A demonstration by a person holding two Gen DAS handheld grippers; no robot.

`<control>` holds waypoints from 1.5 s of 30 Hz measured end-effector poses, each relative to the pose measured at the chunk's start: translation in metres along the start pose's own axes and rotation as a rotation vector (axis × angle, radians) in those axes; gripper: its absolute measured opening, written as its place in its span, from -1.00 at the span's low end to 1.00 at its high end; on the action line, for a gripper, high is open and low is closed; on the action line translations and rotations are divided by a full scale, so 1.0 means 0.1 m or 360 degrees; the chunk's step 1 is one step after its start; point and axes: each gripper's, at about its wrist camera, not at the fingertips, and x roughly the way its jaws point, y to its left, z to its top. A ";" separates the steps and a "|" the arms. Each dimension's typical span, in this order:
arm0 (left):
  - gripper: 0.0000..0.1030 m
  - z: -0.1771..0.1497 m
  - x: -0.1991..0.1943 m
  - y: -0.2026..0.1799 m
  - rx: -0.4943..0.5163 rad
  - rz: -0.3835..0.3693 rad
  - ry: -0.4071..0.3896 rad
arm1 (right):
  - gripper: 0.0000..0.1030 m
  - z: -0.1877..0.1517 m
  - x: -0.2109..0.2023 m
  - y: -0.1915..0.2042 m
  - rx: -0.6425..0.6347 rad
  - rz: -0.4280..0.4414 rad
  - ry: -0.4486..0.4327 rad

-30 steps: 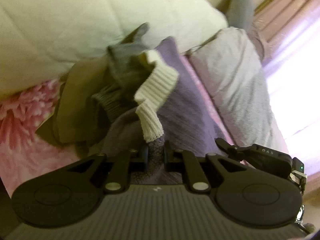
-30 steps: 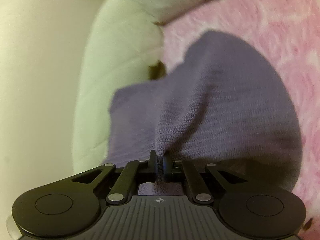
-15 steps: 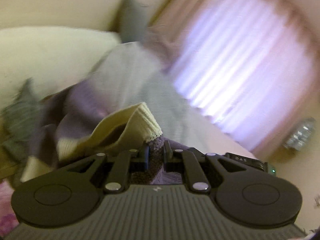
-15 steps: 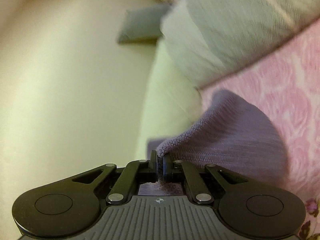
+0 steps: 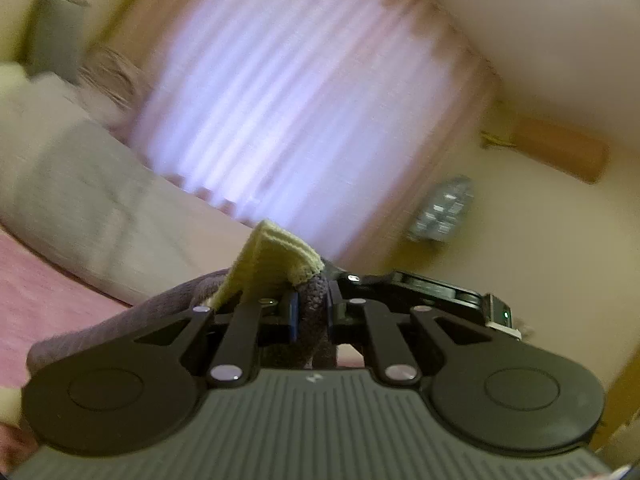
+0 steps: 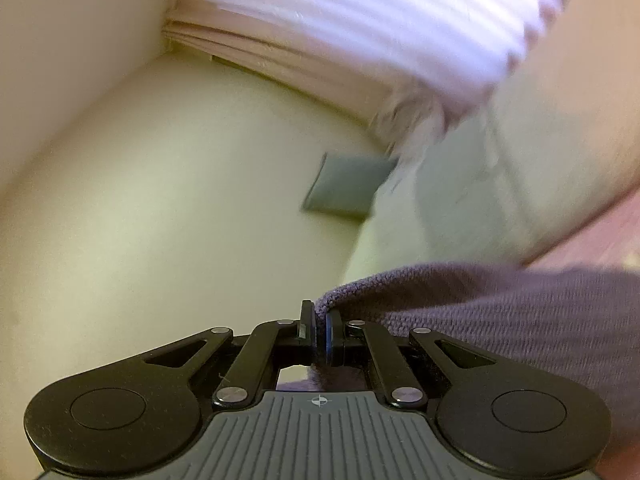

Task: Fold clothes
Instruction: 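Lift the cardigan with both grippers and drop it onto the open bed, then move both grippers toward the cardigan's hem and sleeve cuffs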

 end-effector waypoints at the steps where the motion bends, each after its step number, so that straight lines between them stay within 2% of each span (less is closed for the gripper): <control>1: -0.79 -0.10 0.16 -0.16 -0.0012 -0.0023 0.0042 | -0.94 0.08 -0.16 -0.02 -0.0044 -0.0118 -0.0003; 2: -0.78 -0.23 0.38 -0.30 -0.0026 0.0024 0.0150 | -0.85 0.16 -0.32 -0.06 -0.0087 -0.0279 -0.0006; 3: -0.77 -0.37 0.56 -0.38 -0.0040 0.0102 0.0275 | -0.34 0.22 -0.46 -0.13 -0.0145 -0.0473 -0.0027; 4: -0.76 -0.52 0.71 -0.43 -0.0054 0.0182 0.0396 | 0.55 0.25 -0.59 -0.19 -0.0220 -0.0664 -0.0055; 5: -0.76 -0.66 0.86 -0.49 -0.0069 0.0263 0.0517 | 0.80 0.25 -0.74 -0.27 -0.0300 -0.0843 -0.0086; 6: -0.76 -0.79 0.93 -0.51 -0.0077 0.0307 0.0581 | 0.81 0.22 -0.91 -0.35 -0.0346 -0.0975 -0.0093; 9: -0.69 -1.13 0.94 -0.42 -0.0091 0.0402 0.0733 | 0.81 0.02 -1.36 -0.61 -0.0335 -0.1200 0.0006; 11: -0.68 -1.31 0.88 -0.35 -0.0033 0.0496 0.0847 | 0.81 -0.11 -1.65 -0.78 -0.0327 -0.1349 0.0073; 13: -0.68 -1.43 0.80 -0.10 0.0017 0.0577 0.0948 | 0.81 -0.34 -1.94 -0.91 -0.0296 -0.1478 0.0131; 16: -0.68 -1.55 0.75 0.07 0.0039 0.0614 0.1047 | 0.81 -0.77 -2.24 -1.01 -0.0255 -0.1627 0.0216; 19: -0.61 -1.54 0.69 0.05 0.0103 0.0581 0.1105 | 0.81 -1.17 -2.35 -0.99 -0.0257 -0.1730 0.0332; 23: -0.42 -1.46 0.58 0.03 0.0306 0.0539 0.1147 | 0.81 -1.66 -2.17 -0.82 -0.0294 -0.1797 0.0434; 29: -0.16 -1.34 0.23 0.15 0.0537 0.0538 0.1193 | 0.81 -2.26 -1.64 -0.38 -0.0419 -0.1870 0.0459; 36: -0.13 -1.36 -0.16 0.43 0.0641 0.0579 0.1286 | 0.81 -2.89 -1.37 -0.13 -0.0356 -0.1940 0.0490; 45: -0.10 -1.40 -0.46 0.56 0.0657 0.0545 0.1310 | 0.81 -3.22 -1.36 0.09 -0.0301 -0.2053 0.0478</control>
